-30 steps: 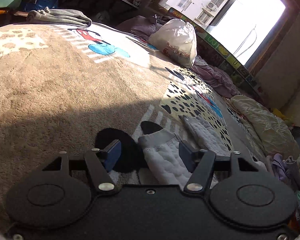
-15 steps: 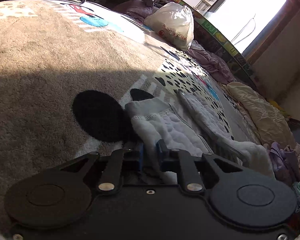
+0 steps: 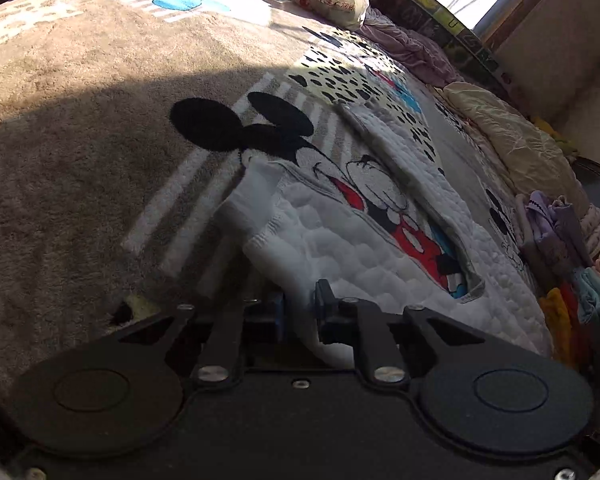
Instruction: Fold clothes
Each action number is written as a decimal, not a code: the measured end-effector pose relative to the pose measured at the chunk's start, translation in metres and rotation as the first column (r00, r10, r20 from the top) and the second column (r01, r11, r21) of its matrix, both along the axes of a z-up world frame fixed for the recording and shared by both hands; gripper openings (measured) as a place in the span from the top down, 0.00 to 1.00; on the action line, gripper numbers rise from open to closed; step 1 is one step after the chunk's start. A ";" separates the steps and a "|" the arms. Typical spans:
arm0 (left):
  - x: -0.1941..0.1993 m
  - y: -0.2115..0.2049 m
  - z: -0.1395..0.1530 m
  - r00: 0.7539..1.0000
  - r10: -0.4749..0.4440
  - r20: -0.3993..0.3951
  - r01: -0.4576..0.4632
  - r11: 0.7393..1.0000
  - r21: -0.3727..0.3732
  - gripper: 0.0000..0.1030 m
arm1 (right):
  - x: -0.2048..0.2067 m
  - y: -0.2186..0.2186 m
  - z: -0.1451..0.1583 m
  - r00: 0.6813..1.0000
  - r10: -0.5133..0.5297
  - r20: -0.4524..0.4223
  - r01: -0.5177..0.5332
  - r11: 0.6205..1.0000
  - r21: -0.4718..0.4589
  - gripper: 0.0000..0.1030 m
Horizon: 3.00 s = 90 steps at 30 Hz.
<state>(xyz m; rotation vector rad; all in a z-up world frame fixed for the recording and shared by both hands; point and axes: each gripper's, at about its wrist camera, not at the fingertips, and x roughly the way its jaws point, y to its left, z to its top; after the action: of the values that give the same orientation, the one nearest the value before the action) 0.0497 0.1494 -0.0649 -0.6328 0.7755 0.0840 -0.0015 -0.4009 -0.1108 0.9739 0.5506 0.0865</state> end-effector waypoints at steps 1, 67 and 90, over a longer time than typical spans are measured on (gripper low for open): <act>-0.002 0.003 0.003 0.999 0.032 0.009 -0.032 0.999 0.008 0.72 | -0.002 -0.004 -0.008 0.999 -0.001 -0.038 0.001 1.000 -0.001 0.90; 0.006 0.003 0.001 0.988 0.138 0.066 -0.148 0.972 0.180 0.88 | 0.067 0.134 0.034 0.804 0.595 -0.027 -0.415 0.527 -0.741 0.34; -0.001 -0.048 0.002 0.996 0.008 0.093 -0.044 0.920 0.389 0.55 | 0.050 0.138 0.050 0.773 0.623 0.120 -0.312 0.539 -0.783 0.31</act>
<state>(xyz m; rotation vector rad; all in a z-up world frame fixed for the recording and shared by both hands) 0.0486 0.1012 -0.0625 -0.2637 0.6390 0.2282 0.0483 -0.2629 -0.0603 -0.0389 0.4052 0.5180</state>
